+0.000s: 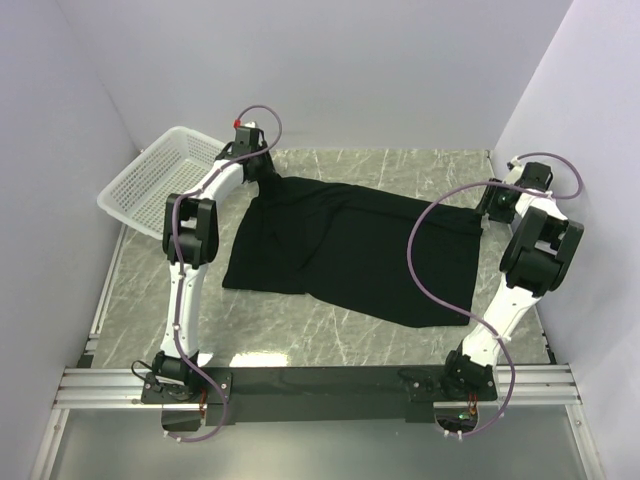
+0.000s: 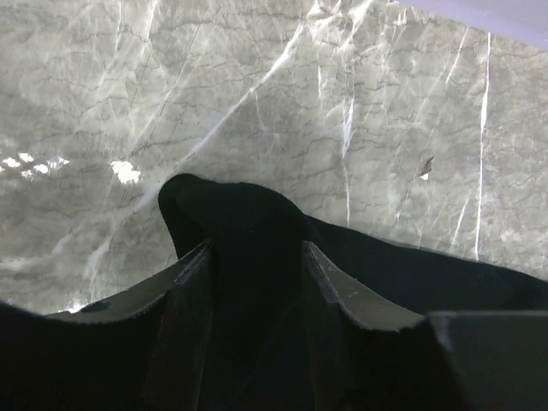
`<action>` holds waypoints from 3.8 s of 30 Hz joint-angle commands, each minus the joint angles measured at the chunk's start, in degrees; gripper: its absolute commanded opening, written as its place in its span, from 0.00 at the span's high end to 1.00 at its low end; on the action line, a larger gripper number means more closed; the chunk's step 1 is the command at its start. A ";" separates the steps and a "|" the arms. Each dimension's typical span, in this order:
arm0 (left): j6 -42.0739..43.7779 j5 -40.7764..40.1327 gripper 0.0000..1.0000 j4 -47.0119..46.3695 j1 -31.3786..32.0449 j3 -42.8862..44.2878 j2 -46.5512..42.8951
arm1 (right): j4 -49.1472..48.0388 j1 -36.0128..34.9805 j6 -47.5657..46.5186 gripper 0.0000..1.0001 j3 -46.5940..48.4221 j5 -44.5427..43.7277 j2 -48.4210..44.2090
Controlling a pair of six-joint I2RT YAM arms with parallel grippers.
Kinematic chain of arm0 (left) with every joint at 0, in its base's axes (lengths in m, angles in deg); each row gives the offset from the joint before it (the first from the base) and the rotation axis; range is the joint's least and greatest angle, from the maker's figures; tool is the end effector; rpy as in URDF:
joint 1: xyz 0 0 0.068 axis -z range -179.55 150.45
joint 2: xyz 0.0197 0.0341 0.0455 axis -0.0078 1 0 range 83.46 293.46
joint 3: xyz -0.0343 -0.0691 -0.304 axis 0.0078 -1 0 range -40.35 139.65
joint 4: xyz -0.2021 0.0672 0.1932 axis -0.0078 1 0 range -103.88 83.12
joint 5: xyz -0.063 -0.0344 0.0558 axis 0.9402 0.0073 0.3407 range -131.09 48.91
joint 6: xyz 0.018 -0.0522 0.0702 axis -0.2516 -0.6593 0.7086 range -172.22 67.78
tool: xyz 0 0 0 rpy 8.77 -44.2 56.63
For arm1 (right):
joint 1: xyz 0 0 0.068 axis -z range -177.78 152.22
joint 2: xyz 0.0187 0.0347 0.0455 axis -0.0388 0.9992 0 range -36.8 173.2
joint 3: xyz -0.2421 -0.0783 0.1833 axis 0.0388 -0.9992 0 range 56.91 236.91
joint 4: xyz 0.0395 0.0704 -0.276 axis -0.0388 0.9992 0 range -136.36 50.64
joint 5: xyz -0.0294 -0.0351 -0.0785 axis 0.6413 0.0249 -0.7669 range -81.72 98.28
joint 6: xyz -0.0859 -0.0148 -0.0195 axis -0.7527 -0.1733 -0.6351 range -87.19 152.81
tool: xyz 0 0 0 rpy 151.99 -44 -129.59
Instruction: Fold and stack the t-shirts
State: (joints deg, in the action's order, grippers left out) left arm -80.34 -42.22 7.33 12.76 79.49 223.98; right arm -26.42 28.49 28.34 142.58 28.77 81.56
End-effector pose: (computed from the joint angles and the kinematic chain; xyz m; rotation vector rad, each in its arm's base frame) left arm 0.6322 -0.1364 0.1653 -0.3300 2.3023 -0.3371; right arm 0.4763 -0.2040 0.1678 0.3119 2.4007 0.2047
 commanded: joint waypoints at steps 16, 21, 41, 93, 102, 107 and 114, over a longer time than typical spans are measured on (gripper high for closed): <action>-0.44 3.23 0.79 -2.23 -0.01 -0.56 -3.24 | 18.19 -0.68 -22.33 0.42 8.64 9.04 0.90; -1.15 4.90 0.92 -3.55 -0.45 -0.92 -3.86 | 18.81 -0.68 -24.71 0.41 6.62 9.04 -1.38; -1.24 6.31 1.00 -3.46 -0.71 0.49 -3.42 | 22.07 -2.00 -34.64 0.47 11.19 5.35 5.21; -6.60 -1.34 0.60 -10.04 -2.12 12.98 3.19 | 10.99 3.88 -39.74 0.71 -7.70 4.56 -10.33; -4.75 2.70 0.43 -12.24 -1.24 6.30 -6.22 | 11.96 4.33 -42.29 0.53 -10.78 11.84 -19.65; -1.86 6.48 0.40 -14.53 -1.07 0.42 -12.10 | 18.98 2.31 -50.69 0.53 -11.40 21.51 -22.38; 5.61 2.37 0.30 -22.42 -0.63 -22.06 -31.43 | 34.88 -9.99 -76.45 0.50 -7.91 31.71 -22.75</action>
State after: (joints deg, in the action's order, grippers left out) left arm -79.64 -38.04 -8.47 11.82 64.89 202.87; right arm -1.59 23.79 -33.12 131.61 53.05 59.90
